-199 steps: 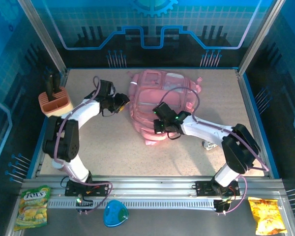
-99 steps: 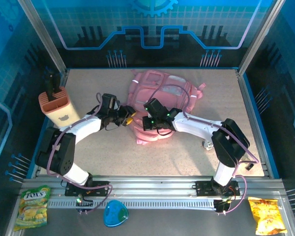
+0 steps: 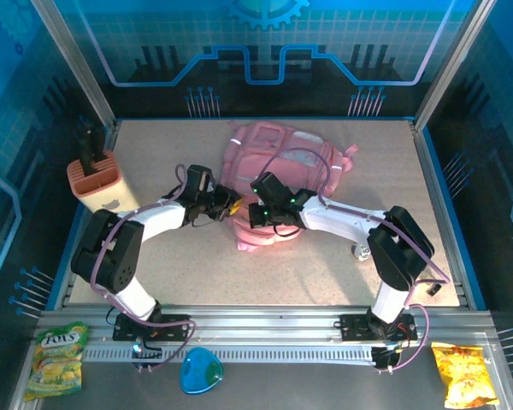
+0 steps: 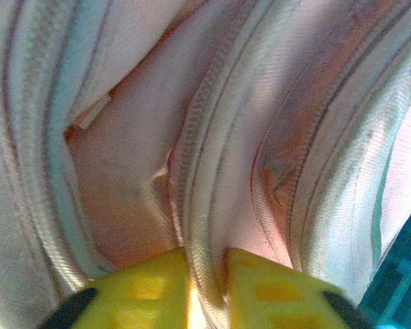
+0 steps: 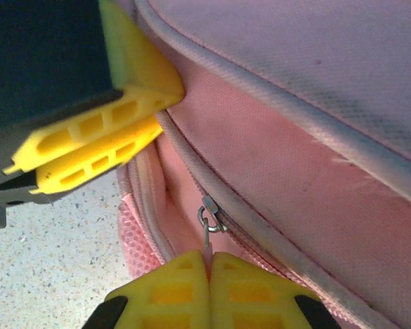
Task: Pack the student bag
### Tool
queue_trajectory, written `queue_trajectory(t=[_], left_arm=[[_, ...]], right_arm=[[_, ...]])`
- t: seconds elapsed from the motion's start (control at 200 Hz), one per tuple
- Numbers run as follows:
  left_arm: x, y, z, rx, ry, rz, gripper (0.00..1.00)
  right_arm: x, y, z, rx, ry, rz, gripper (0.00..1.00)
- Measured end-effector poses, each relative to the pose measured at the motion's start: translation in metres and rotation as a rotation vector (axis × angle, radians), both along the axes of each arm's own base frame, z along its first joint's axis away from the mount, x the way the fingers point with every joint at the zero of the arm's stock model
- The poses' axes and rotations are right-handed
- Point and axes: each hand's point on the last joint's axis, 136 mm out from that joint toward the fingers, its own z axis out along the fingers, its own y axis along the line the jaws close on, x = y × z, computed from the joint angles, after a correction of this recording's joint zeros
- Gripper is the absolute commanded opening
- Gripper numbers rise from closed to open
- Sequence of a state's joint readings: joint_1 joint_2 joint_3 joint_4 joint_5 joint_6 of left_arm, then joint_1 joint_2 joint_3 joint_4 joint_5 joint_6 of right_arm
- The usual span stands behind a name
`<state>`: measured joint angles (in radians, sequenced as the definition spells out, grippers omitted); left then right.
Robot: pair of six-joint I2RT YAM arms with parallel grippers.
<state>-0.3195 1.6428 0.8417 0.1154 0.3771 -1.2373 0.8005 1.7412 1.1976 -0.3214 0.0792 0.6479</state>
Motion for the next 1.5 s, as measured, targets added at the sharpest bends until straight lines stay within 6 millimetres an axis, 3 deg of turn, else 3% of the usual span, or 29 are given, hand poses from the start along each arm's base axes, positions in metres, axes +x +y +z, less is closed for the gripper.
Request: queue_trajectory(t=[0.03, 0.185, 0.45, 0.56, 0.785, 1.201, 1.366, 1.501], left_arm=[[0.001, 0.000, 0.000, 0.000, 0.000, 0.004, 0.00], [0.001, 0.001, -0.001, 0.019, -0.009, 0.006, 0.00], [0.004, 0.003, 0.002, 0.040, -0.019, -0.008, 0.00], [0.005, 0.005, 0.002, 0.046, -0.026, -0.012, 0.00], [0.008, 0.011, 0.004, 0.052, -0.042, -0.029, 0.00], [0.012, 0.026, 0.012, 0.112, -0.083, -0.108, 0.00], [0.011, 0.024, 0.015, 0.108, -0.094, -0.134, 0.00], [0.011, 0.027, 0.014, 0.109, -0.081, -0.127, 0.00]], right_arm=[[0.000, -0.002, -0.001, -0.010, -0.002, -0.005, 0.00], [-0.005, -0.024, -0.008, -0.095, -0.024, -0.046, 0.00], [-0.017, -0.096, -0.005, -0.333, -0.105, -0.139, 0.00], [-0.013, -0.124, -0.002, -0.415, -0.128, -0.174, 0.00], [0.019, -0.174, 0.012, -0.495, -0.183, -0.241, 0.00], [0.105, -0.214, 0.020, -0.446, -0.216, -0.267, 0.00], [0.116, -0.219, 0.023, -0.360, -0.188, -0.268, 0.34], [0.113, -0.215, 0.039, -0.252, -0.194, -0.277, 0.59]])
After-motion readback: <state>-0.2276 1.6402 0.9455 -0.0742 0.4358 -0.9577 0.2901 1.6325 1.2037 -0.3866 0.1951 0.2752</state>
